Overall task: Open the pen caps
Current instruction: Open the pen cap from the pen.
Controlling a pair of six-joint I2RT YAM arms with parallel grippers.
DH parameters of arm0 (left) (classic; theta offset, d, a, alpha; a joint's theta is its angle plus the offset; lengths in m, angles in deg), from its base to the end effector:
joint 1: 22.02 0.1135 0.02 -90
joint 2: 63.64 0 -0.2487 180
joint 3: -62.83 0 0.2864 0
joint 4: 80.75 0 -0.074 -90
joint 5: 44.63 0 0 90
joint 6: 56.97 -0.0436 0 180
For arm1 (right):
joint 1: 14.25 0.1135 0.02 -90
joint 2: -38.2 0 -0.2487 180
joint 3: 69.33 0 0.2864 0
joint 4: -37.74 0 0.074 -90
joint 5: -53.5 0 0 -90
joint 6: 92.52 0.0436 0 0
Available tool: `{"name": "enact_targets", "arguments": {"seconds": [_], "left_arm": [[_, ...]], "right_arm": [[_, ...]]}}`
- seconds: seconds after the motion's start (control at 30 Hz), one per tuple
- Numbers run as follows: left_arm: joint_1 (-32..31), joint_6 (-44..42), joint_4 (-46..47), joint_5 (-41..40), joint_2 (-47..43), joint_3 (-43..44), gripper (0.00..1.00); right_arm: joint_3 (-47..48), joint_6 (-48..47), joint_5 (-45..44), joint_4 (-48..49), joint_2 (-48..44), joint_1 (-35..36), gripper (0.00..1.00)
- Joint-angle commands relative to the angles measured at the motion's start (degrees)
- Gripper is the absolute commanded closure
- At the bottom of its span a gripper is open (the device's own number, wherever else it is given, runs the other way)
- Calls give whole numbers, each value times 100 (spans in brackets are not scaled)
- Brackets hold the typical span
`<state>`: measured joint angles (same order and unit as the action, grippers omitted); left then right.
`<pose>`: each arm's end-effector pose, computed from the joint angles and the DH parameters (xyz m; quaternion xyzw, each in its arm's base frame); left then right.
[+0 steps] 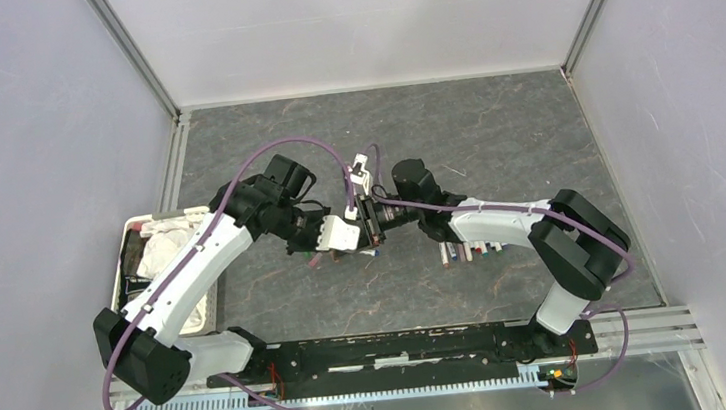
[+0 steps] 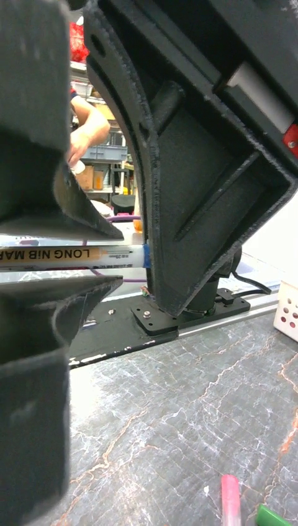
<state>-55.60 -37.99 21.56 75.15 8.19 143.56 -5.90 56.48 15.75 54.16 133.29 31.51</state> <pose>0.2095 -0.1651 0.2898 0.7805 0.5435 -0.1821 0.2495 0.2425 0.2984 0.1844 -0.1833 0.7395 0.6453 0.0556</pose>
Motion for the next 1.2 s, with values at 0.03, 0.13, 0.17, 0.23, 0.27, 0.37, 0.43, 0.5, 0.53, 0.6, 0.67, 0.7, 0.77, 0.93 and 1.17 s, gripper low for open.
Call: {"name": "enact_targets", "arguments": {"seconds": [0.03, 0.13, 0.17, 0.23, 0.27, 0.37, 0.43, 0.5, 0.53, 0.6, 0.67, 0.7, 0.77, 0.93, 1.17], "left_arm": [[-69, 190, 89, -36, -84, -20, 98], [-69, 194, -30, 49, -37, 24, 98], [-69, 193, -51, 49, -18, 38, 98], [-70, 194, -65, 26, 14, 65, 98], [-69, 176, -74, 16, 23, 74, 98], [-69, 159, -89, -34, 48, 87, 98], [-69, 152, -85, -101, 75, 88, 98], [-71, 142, -90, -152, 94, 76, 98], [-71, 142, -93, -164, 108, 65, 98], [-72, 137, -93, -146, 123, 62, 98], [-72, 171, -91, -122, 145, 91, 98], [-70, 198, -83, -129, 154, 107, 98], [-70, 218, -75, -150, 164, 131, 98], [-72, 155, -66, -246, 166, 96, 98], [-70, 204, 113, -360, 443, 175, 98]], "right_arm": [[572, -820, -270, -818, -27, 32, 58], [730, -992, -198, -1041, 43, 40, 57], [746, -1005, -160, -1049, 70, 46, 58], [747, -1003, -66, -1013, 118, 50, 63], [742, -1011, -29, -1001, 132, 63, 65], [727, -1020, 110, -983, 165, 73, 73], [720, -1048, 215, -988, 160, 71, 75], [686, -1135, 309, -993, 122, 67, 68], [672, -1190, 308, -1034, 97, 71, 67], [733, -1298, 237, -1198, 102, 70, 76], [803, -1313, 217, -1234, 139, 74, 89], [830, -1297, 207, -1239, 157, 69, 95], [898, -1302, 220, -1248, 209, 75, 100], [942, -1750, 264, -1764, 185, 64, 100], [1576, -2247, 154, -2514, 759, 40, 100]]}}
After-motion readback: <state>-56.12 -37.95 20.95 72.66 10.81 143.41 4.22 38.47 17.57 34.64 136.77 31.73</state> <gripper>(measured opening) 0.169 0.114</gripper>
